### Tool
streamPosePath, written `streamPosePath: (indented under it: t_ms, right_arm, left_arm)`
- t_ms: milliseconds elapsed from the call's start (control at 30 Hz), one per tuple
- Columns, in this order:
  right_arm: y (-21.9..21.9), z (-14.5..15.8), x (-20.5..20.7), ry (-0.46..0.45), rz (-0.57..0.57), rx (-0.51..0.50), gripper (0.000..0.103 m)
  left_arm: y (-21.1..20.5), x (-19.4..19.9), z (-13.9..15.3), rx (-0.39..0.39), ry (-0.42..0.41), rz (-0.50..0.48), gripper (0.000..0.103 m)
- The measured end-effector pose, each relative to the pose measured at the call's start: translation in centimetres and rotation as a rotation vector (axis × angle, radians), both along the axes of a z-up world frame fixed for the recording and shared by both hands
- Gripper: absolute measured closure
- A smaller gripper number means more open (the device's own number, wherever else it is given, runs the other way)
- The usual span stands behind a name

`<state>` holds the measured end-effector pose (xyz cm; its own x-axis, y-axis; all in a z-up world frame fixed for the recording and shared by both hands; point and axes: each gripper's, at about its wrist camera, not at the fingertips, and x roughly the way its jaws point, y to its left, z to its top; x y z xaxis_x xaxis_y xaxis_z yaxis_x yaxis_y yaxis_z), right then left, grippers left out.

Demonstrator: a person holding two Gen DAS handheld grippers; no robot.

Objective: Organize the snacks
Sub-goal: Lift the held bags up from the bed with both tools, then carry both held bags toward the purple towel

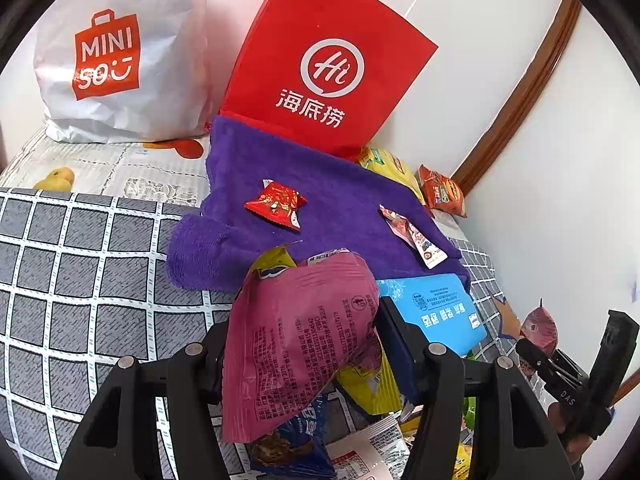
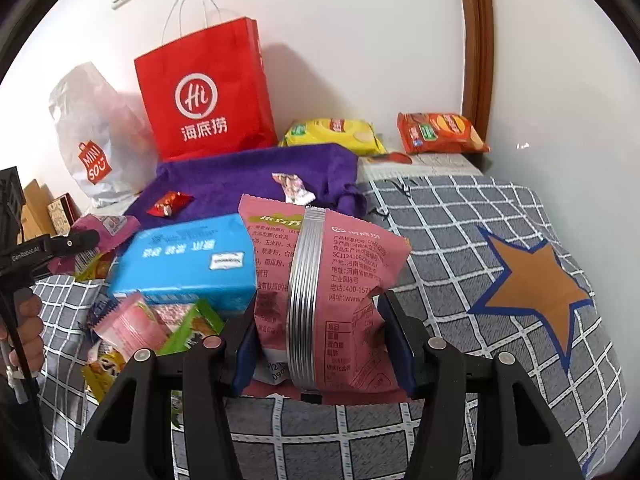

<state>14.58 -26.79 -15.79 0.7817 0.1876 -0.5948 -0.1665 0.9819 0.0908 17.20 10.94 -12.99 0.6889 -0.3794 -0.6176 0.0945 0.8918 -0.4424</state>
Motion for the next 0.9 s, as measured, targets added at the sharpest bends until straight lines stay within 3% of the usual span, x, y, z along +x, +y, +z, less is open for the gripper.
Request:
streamPosePath:
  t_ms: [533,800,900]
  right_arm:
    - [2.7,2.2,-0.9,-0.055,0.051,-0.016,0.048]
    - [3.9,3.7,-1.0,-0.088,0.066,-0.042,0.048]
    - [4.1,4.3,-0.8,-0.095,0.068,-0.049,0.048]
  left_arm:
    - [0.1,-0.8,1.2,0.012,-0.056,0.007,0.044]
    - [-0.9,-0.6,1.5,0.063,-0.07,-0.006,0.044]
    - [-0.8,-0.8,1.8,0.043,-0.058,-0.003,0.044]
